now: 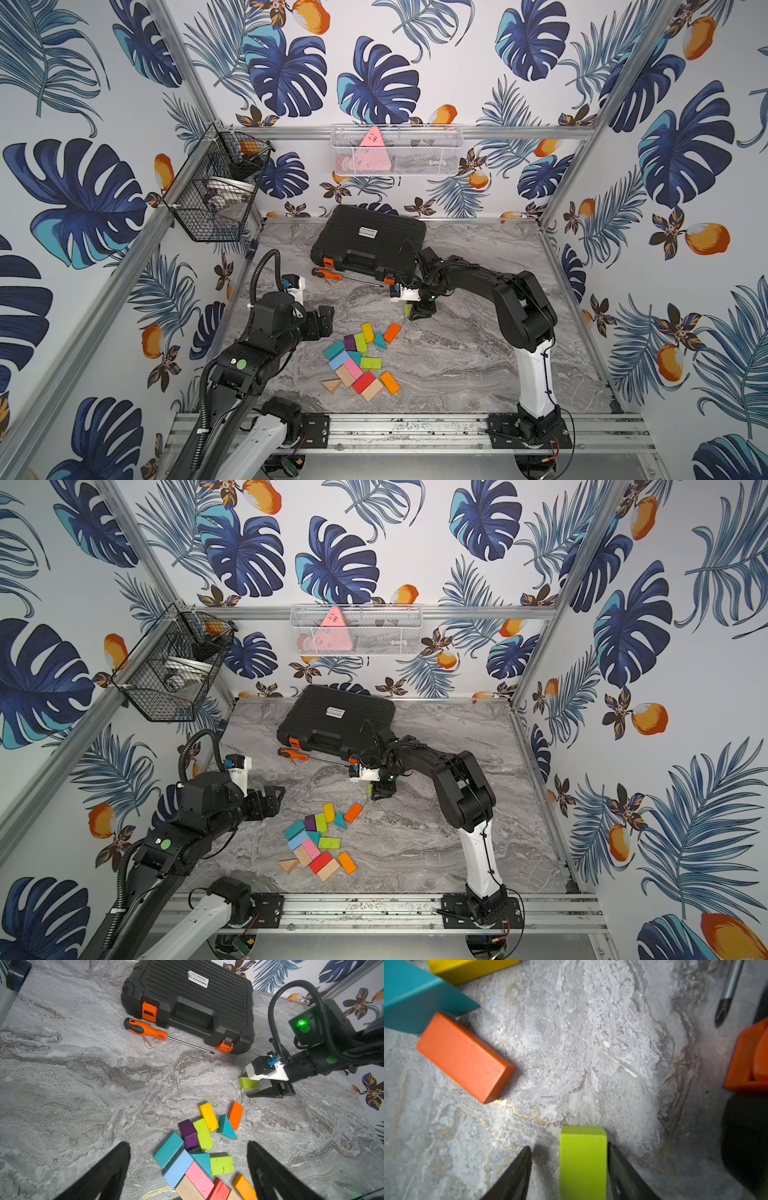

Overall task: Assemble a piece of candy with building blocks
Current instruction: Place the building block at the center of the board, then pick up the building block from the center of the board.

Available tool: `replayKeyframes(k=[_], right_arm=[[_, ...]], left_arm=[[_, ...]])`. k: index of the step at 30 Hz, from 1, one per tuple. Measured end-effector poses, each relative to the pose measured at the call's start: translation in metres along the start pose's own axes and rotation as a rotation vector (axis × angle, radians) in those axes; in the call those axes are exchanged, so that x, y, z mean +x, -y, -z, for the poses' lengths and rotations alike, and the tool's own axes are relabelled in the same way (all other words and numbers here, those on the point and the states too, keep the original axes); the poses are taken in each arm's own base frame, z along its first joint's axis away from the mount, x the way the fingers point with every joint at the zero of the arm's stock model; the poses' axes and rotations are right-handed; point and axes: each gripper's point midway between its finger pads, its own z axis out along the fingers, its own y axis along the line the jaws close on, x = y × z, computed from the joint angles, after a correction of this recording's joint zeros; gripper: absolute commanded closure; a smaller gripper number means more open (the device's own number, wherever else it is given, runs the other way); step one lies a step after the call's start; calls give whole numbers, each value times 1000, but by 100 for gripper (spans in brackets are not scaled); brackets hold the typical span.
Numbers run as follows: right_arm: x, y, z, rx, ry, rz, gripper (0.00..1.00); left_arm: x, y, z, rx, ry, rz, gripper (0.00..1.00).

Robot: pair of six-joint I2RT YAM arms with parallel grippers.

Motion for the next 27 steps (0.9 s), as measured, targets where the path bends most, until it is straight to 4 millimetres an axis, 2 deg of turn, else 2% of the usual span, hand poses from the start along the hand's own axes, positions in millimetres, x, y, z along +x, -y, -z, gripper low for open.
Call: replayKeyframes(k=[3,5,9,12,16,18,20,23,27], right_arm=[[-3,5,23,53,24,-47,29],[-14,2,54,111,89,-66,26],[-49,-16,140,274,348,-98,22],[-58,-23,183,402,537,-225,21],[-52,-51,204,413,733,-457,20],[-41,-60,213,420,796,-607,20],[-33,-65,223,427,840,-724,20],[-24,-77,233,421,865,-829,20],[-4,-88,229,440,831,-936,18]], left_arm=[[3,8,-5,48,-20,-20,7],[6,19,-9,107,-45,-27,8],[11,36,-23,192,-116,-41,14],[16,47,-42,239,-197,-35,20],[33,87,-65,304,-328,-116,19],[44,113,-73,322,-381,-203,19],[53,130,-86,312,-421,-277,19],[72,132,-113,242,-506,-343,19],[92,145,-134,220,-600,-437,18]])
